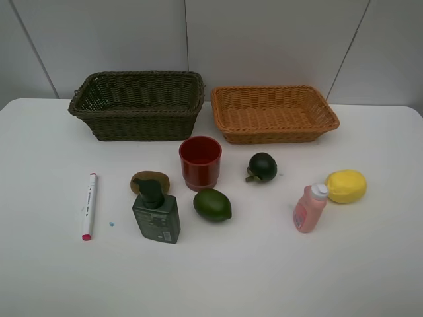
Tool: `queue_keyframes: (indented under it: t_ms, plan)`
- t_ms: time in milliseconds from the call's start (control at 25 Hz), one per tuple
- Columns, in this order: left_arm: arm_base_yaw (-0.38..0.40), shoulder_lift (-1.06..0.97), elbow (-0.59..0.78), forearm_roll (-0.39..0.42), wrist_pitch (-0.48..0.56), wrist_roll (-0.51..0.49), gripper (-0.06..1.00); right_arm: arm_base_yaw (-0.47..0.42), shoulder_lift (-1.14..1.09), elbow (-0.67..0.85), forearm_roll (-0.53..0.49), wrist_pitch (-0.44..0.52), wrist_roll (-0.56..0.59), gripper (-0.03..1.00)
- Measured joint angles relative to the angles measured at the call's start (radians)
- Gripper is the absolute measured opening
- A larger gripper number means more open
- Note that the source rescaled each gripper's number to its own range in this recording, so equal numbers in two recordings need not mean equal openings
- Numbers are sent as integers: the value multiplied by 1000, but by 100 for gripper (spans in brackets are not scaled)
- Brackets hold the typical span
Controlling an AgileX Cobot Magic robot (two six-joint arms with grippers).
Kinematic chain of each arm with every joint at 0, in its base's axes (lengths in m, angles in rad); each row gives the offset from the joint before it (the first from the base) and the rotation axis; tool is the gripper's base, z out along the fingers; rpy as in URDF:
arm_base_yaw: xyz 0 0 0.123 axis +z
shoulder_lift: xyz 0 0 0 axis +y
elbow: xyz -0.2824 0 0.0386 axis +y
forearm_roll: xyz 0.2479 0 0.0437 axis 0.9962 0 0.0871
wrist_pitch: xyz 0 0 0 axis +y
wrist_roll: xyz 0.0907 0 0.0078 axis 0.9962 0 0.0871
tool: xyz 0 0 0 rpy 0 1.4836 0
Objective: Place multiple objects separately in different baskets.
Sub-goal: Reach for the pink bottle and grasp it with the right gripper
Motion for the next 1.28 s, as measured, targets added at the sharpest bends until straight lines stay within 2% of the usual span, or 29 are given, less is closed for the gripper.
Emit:
queue_keyframes:
  t_ms: [1280]
  plan:
    - [0,0,0,0,0,0,100,0,0,0,0,0,0,99]
